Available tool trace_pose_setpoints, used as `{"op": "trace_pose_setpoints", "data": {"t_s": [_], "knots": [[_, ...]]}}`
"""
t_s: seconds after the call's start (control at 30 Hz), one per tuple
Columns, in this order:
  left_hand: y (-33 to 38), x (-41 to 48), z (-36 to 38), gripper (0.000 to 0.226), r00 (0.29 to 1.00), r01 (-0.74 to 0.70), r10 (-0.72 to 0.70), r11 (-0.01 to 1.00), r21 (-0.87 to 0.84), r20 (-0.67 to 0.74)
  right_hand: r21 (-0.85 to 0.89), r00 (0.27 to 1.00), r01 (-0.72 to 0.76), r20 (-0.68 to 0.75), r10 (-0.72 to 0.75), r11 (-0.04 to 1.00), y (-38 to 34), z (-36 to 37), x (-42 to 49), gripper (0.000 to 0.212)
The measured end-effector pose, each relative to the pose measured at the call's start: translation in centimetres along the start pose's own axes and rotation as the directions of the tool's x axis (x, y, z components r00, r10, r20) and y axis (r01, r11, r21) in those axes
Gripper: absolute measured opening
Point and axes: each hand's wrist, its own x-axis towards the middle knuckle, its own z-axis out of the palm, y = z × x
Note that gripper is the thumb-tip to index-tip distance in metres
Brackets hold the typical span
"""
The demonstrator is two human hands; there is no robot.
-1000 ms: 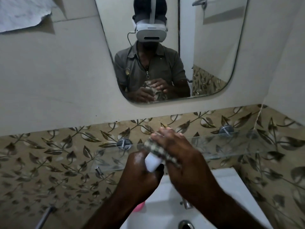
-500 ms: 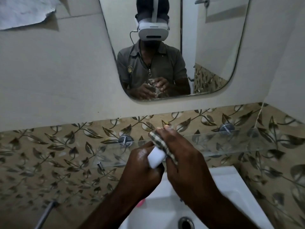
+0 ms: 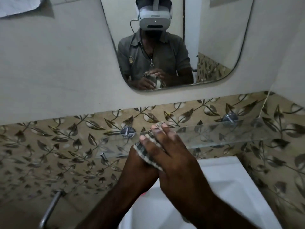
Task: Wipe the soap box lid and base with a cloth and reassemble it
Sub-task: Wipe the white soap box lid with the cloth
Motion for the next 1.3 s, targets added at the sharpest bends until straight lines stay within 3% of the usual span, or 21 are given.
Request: {"op": "trace_pose_setpoints", "data": {"t_s": [0.1, 0.17, 0.23, 0.27, 0.33, 0.37, 0.4, 0.43, 0.53, 0.67, 0.77, 0.87, 0.97, 1.13, 1.2, 1.3], "knots": [[0.2, -0.2, 0.0, 0.036, 1.000, 0.014, -0.014, 0.999, 0.046, -0.020, 0.194, 0.988, -0.155, 0.002, 0.158, 0.969, 2.4, -0.6, 0.7, 0.064], [-0.1, 0.0, -0.3, 0.034, 0.999, 0.047, -0.047, 0.999, 0.013, -0.026, 0.207, 0.975, -0.218, -0.005, 0.224, 0.954, 2.2, -0.7, 0.9, 0.064], [0.1, -0.1, 1.1, 0.032, 0.998, 0.046, -0.048, 0.997, 0.057, 0.037, 0.046, 0.988, -0.147, -0.033, 0.149, 0.988, 0.3, -0.2, 0.6, 0.062], [-0.3, -0.6, 2.5, 0.038, 0.998, 0.052, -0.059, 0.985, 0.166, 0.036, -0.014, 0.997, -0.068, -0.048, 0.068, 0.998, -0.7, 0.2, 0.2, 0.062], [0.8, -1.8, 4.3, 0.042, 0.973, 0.210, -0.166, 0.924, 0.320, -0.159, -0.018, 0.997, 0.065, -0.039, -0.066, 0.998, -1.4, 0.7, -0.4, 0.062], [1.6, -1.6, 4.0, 0.037, 0.963, 0.244, -0.196, 0.923, 0.299, -0.183, 0.009, 0.996, 0.081, -0.035, -0.081, 0.997, -0.8, 0.6, -0.2, 0.064], [1.4, -1.0, 3.1, 0.029, 0.990, 0.137, -0.126, 0.958, 0.251, -0.062, 0.062, 0.999, 0.047, -0.027, -0.045, 0.997, 0.1, 0.4, 0.1, 0.067], [0.6, -0.5, 1.8, 0.021, 0.997, 0.070, -0.066, 0.983, 0.170, -0.032, 0.139, 0.999, -0.029, -0.017, 0.032, 0.990, 1.2, 0.1, 0.4, 0.068], [0.2, -0.1, -0.7, 0.012, 0.991, 0.128, -0.130, 0.988, 0.085, 0.017, 0.292, 0.982, -0.189, 0.032, 0.188, 0.937, 2.4, -0.7, 0.9, 0.069], [1.3, -0.4, -0.2, 0.036, 0.994, 0.041, -0.046, 0.998, 0.053, 0.100, 0.080, 1.000, -0.003, 0.007, 0.002, 0.997, -0.1, 0.1, -0.3, 0.069], [0.7, -0.3, -0.9, 0.031, 0.997, 0.046, -0.044, 0.999, -0.023, 0.070, 0.197, 1.000, 0.000, 0.017, -0.003, 0.980, 1.1, -0.3, -0.2, 0.073], [1.5, -0.8, -0.8, 0.032, 0.997, 0.058, -0.059, 0.998, 0.004, 0.042, 0.471, 0.991, -0.134, 0.040, 0.130, 0.872, 2.2, -1.3, 0.3, 0.072], [1.0, -0.9, -0.8, 0.048, 0.997, 0.074, -0.074, 0.997, -0.006, 0.029, 0.616, 0.977, -0.206, 0.090, 0.192, 0.760, 1.9, -0.9, 0.1, 0.071], [1.1, -1.1, -1.3, 0.062, 1.000, 0.022, -0.023, 0.995, 0.102, 0.006, 0.829, 0.904, -0.394, 0.271, 0.329, 0.398, 2.4, -0.5, -0.7, 0.063], [1.5, -1.3, -1.5, 0.079, 1.000, 0.006, -0.007, 0.997, 0.072, 0.012, 0.866, 0.886, -0.428, 0.347, 0.307, 0.258, 2.9, -0.3, -1.0, 0.048], [1.4, -1.6, -1.8, 0.085, 0.996, 0.085, -0.085, 0.996, -0.042, -0.008, 0.890, 0.893, -0.431, 0.396, 0.214, 0.151, 3.5, 0.1, -1.3, 0.040]]}}
